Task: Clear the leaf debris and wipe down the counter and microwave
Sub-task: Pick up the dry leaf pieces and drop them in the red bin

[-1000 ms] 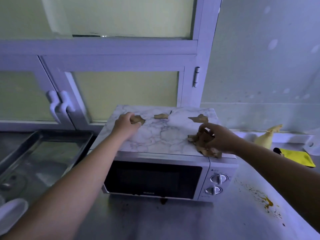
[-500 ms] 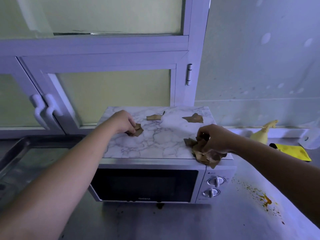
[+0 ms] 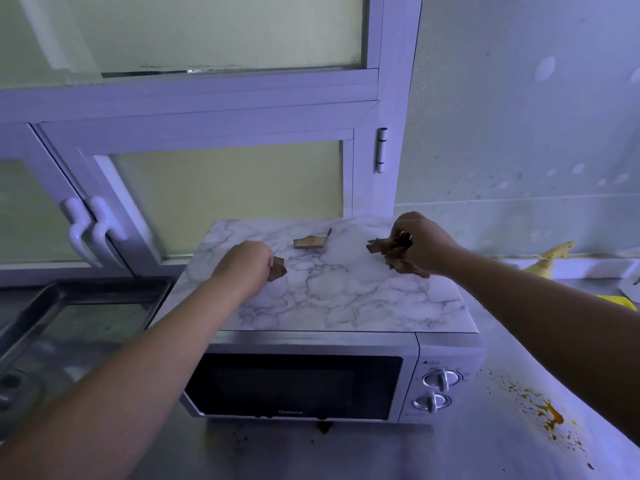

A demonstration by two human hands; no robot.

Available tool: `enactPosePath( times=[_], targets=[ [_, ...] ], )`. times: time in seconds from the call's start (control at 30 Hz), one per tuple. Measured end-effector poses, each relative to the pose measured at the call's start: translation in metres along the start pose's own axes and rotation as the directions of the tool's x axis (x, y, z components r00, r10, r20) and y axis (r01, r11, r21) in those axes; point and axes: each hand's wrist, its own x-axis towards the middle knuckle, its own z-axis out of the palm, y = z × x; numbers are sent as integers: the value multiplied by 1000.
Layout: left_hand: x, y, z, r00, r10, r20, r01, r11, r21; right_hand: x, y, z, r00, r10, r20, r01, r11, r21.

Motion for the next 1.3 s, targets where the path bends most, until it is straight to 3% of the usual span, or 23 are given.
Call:
enactPosePath(
  times=[0.13, 0.2, 0.33, 0.47, 0.57, 0.7, 0.83, 0.9, 0.97, 1.07, 1.1, 1.13, 1.2, 1.23, 1.3],
  targets=[
    [1, -7, 7, 978, 122, -169, -139, 986, -96, 26, -2, 0, 989, 103, 105, -104, 995, 4],
    [5, -3, 5, 958, 217, -186, -241, 964, -113, 32, -4, -3, 972, 156, 176, -173, 981, 88],
    [27, 29, -2, 963, 260, -67, -269, 929, -255, 26, -4, -7, 975, 167, 144, -174, 984, 36],
    [46, 54, -4, 977, 187, 104, -138, 923, -359, 9, -3, -6, 985, 136, 105, -135, 991, -19],
    [45, 62, 3, 979, 149, 141, -100, 947, -305, -9, -1, -1, 994, 93, 50, -93, 996, -5],
    [27, 69, 6, 988, 150, 24, -145, 979, -145, -36, 0, 1, 992, 110, 61, -116, 988, 102],
    [-6, 76, 11, 970, 220, -102, -224, 974, -34, -68, -6, -4, 997, 55, 59, -48, 991, -123],
    [-27, 76, 16, 946, 278, -167, -292, 954, -68, -89, -10, -4, 997, 45, 68, -35, 990, -138],
    [-52, 77, 20, 924, 292, -248, -344, 916, -205, -113, -14, -7, 995, 72, 65, -64, 992, -113],
    [-94, 81, 19, 943, 167, -288, -313, 735, -601, -151, -20, -11, 994, 107, 34, -109, 993, 35],
    [-107, 84, 19, 956, 107, -274, -277, 638, -718, -164, -22, -11, 994, 111, 10, -111, 975, 194],
    [-122, 89, 20, 970, 62, -236, -232, 536, -812, -183, -27, -12, 992, 128, 2, -117, 900, 419],
    [-151, 103, 28, 994, 32, -101, -106, 313, -944, -227, -36, -13, 984, 176, 3, -113, 619, 777],
    [-165, 113, 34, 998, 57, -33, -43, 181, -983, -249, -40, -12, 980, 199, -2, -99, 496, 862],
    [-194, 135, 46, 988, 143, 58, 63, -29, -998, -288, -47, -7, 965, 260, -18, -76, 348, 934]
  ],
)
